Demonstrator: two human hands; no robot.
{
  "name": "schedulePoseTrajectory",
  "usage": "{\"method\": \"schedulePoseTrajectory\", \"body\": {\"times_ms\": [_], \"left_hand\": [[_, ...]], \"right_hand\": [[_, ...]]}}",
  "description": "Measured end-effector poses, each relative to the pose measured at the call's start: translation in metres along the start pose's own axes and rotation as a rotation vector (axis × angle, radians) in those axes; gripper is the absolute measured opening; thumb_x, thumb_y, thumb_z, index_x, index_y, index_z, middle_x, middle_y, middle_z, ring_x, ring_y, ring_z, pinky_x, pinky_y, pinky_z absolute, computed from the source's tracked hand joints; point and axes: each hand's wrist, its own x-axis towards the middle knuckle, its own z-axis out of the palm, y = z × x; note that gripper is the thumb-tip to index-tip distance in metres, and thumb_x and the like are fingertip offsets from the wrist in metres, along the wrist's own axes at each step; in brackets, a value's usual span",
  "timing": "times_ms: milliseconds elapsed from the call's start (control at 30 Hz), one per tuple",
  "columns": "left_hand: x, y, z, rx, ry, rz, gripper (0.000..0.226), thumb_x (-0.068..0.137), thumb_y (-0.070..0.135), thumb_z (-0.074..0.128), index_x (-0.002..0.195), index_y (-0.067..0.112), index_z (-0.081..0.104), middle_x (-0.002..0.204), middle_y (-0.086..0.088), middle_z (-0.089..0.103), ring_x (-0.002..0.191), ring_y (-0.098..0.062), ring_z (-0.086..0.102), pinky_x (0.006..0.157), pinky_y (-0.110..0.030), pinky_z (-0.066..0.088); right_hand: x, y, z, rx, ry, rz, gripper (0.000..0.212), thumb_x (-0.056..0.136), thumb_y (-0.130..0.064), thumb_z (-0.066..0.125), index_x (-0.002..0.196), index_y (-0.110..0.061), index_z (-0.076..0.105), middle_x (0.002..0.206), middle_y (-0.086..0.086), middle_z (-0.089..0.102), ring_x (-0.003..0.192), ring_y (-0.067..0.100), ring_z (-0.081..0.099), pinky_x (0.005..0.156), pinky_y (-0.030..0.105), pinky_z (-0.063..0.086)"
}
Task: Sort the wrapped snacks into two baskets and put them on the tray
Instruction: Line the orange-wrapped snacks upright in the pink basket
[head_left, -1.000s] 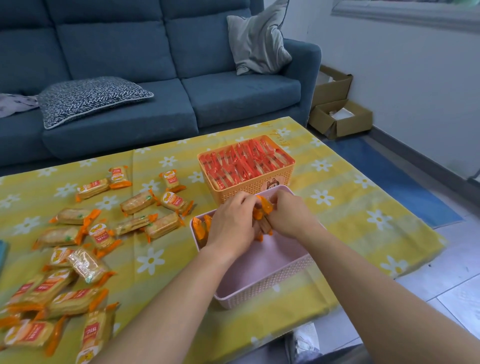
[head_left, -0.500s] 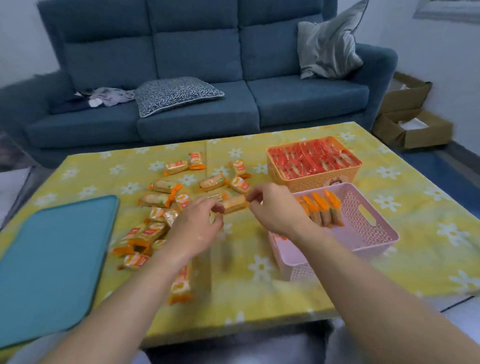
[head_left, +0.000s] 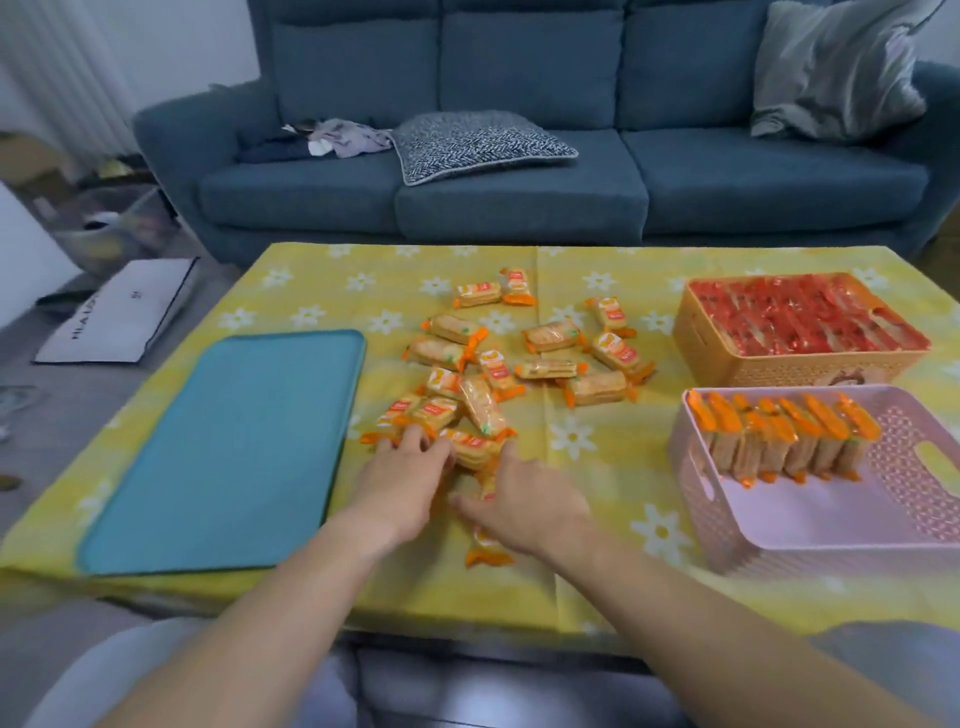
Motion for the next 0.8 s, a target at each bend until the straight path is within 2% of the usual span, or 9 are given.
{"method": "schedulePoseTrajectory", "body": {"times_ms": [100, 167, 267, 367, 433, 500, 567, 633, 800], "left_hand": [[0.003, -0.006, 0.002, 0.031, -0.011, 0.006, 0.065, 0.084, -0.004, 0.054, 0.137, 0.03, 0.036, 0.136, -0.002, 0.039, 0.119, -0.033, 0.041, 0.088, -0.042, 0.048], [0.005, -0.013, -0.001, 0.025, -0.04, 0.018, 0.059, 0.087, 0.001, 0.053, 0.138, 0.028, 0.039, 0.137, -0.001, 0.045, 0.123, -0.032, 0.041, 0.093, -0.042, 0.048], [0.008, -0.029, -0.016, -0.097, -0.061, -0.001, 0.033, 0.074, 0.038, 0.062, 0.107, 0.034, 0.057, 0.108, 0.006, 0.059, 0.108, -0.023, 0.056, 0.077, -0.033, 0.048], [0.018, -0.047, -0.031, -0.451, 0.048, -0.174, 0.041, 0.054, 0.062, 0.054, 0.075, 0.027, 0.058, 0.075, 0.01, 0.06, 0.075, -0.015, 0.06, 0.059, -0.031, 0.043], [0.029, -0.057, -0.033, -0.561, 0.185, -0.284, 0.042, 0.062, 0.063, 0.056, 0.082, 0.026, 0.059, 0.084, 0.007, 0.059, 0.081, -0.017, 0.058, 0.065, -0.034, 0.043], [0.042, -0.06, -0.028, -0.703, 0.211, -0.352, 0.039, 0.077, 0.052, 0.063, 0.098, 0.02, 0.059, 0.098, 0.0, 0.059, 0.093, -0.023, 0.059, 0.075, -0.036, 0.044], [0.053, -0.054, -0.022, -0.829, 0.156, -0.379, 0.041, 0.082, 0.043, 0.069, 0.11, 0.014, 0.059, 0.107, -0.005, 0.064, 0.1, -0.026, 0.062, 0.083, -0.037, 0.048], [0.061, -0.045, -0.015, -0.788, 0.112, -0.387, 0.052, 0.081, 0.046, 0.07, 0.117, 0.01, 0.057, 0.115, -0.009, 0.064, 0.106, -0.029, 0.061, 0.089, -0.038, 0.049], [0.07, -0.028, -0.007, -0.528, 0.044, -0.465, 0.08, 0.076, 0.057, 0.074, 0.133, 0.009, 0.046, 0.133, -0.015, 0.052, 0.124, -0.038, 0.051, 0.1, -0.043, 0.045]], "right_hand": [[0.005, -0.009, 0.004, -0.09, -0.022, 0.031, 0.091, 0.074, -0.053, 0.068, 0.143, -0.008, 0.029, 0.12, 0.011, 0.066, 0.114, 0.034, 0.064, 0.08, 0.039, 0.051], [0.009, -0.006, -0.01, -0.185, -0.089, 0.04, 0.078, 0.072, -0.045, 0.071, 0.135, -0.011, 0.039, 0.119, 0.007, 0.066, 0.112, 0.031, 0.065, 0.074, 0.036, 0.047], [0.019, 0.001, -0.04, -0.154, -0.11, -0.019, 0.045, 0.074, -0.05, 0.064, 0.107, -0.02, 0.057, 0.114, 0.006, 0.058, 0.107, 0.031, 0.064, 0.073, 0.033, 0.042], [0.032, 0.003, -0.044, 0.068, 0.017, -0.137, 0.034, 0.08, -0.047, 0.059, 0.099, -0.02, 0.051, 0.107, 0.004, 0.047, 0.106, 0.032, 0.059, 0.082, 0.038, 0.048], [0.04, -0.006, -0.029, 0.068, 0.035, -0.196, 0.044, 0.083, -0.041, 0.057, 0.119, -0.015, 0.052, 0.119, 0.007, 0.052, 0.114, 0.034, 0.055, 0.091, 0.042, 0.049], [0.045, -0.016, -0.006, -0.122, 0.051, -0.236, 0.054, 0.084, -0.038, 0.053, 0.133, -0.014, 0.047, 0.13, 0.009, 0.053, 0.12, 0.033, 0.05, 0.095, 0.042, 0.045], [0.046, -0.022, 0.011, -0.259, 0.128, -0.235, 0.053, 0.081, -0.042, 0.052, 0.127, -0.016, 0.048, 0.13, 0.008, 0.054, 0.12, 0.032, 0.049, 0.093, 0.043, 0.042], [0.047, -0.026, 0.017, -0.286, 0.155, -0.213, 0.051, 0.08, -0.048, 0.054, 0.121, -0.017, 0.049, 0.126, 0.007, 0.056, 0.118, 0.031, 0.051, 0.09, 0.042, 0.044], [0.054, -0.013, -0.018, -0.237, -0.12, -0.044, 0.046, 0.069, -0.05, 0.067, 0.106, -0.023, 0.06, 0.11, 0.002, 0.066, 0.105, 0.026, 0.066, 0.071, 0.033, 0.046]]}}
